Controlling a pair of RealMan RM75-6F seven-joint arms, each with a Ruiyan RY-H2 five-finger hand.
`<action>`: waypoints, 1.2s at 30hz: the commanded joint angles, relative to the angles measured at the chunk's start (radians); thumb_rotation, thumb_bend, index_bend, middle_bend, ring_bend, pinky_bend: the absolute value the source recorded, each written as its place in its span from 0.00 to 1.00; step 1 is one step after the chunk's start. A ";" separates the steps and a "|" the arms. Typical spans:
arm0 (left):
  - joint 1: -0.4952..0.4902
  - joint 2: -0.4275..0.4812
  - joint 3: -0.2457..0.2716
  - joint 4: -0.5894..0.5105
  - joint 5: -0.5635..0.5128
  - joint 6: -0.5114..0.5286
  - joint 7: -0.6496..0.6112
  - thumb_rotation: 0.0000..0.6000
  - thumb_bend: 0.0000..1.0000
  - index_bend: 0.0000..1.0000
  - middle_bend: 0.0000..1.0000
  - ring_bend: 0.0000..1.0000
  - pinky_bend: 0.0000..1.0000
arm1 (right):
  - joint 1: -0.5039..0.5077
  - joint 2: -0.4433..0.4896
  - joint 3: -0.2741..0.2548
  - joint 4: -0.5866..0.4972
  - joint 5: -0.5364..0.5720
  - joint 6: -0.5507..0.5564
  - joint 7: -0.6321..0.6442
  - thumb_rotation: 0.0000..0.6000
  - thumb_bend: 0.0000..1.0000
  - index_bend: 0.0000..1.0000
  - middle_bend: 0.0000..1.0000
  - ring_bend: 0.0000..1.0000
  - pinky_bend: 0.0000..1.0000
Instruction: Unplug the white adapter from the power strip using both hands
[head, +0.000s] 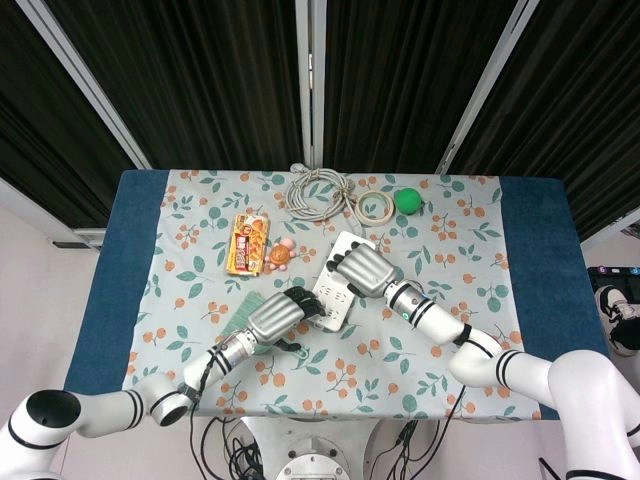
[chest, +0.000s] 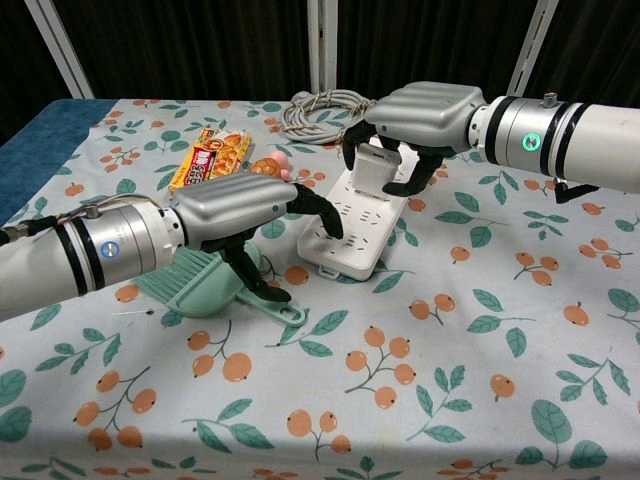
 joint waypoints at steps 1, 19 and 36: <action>-0.001 0.000 -0.001 -0.001 -0.003 -0.001 0.003 1.00 0.14 0.26 0.26 0.16 0.18 | -0.004 -0.004 -0.001 0.006 -0.011 0.013 0.007 1.00 0.44 0.95 0.73 0.50 0.38; 0.066 0.111 -0.018 -0.131 0.029 0.186 0.057 1.00 0.14 0.26 0.26 0.16 0.18 | -0.165 0.222 0.039 -0.289 0.179 0.054 0.092 1.00 0.44 0.86 0.70 0.48 0.38; 0.347 0.332 -0.027 -0.267 -0.137 0.449 0.155 1.00 0.12 0.23 0.24 0.15 0.13 | -0.267 0.391 -0.018 -0.422 0.270 -0.131 0.282 1.00 0.35 0.00 0.02 0.00 0.00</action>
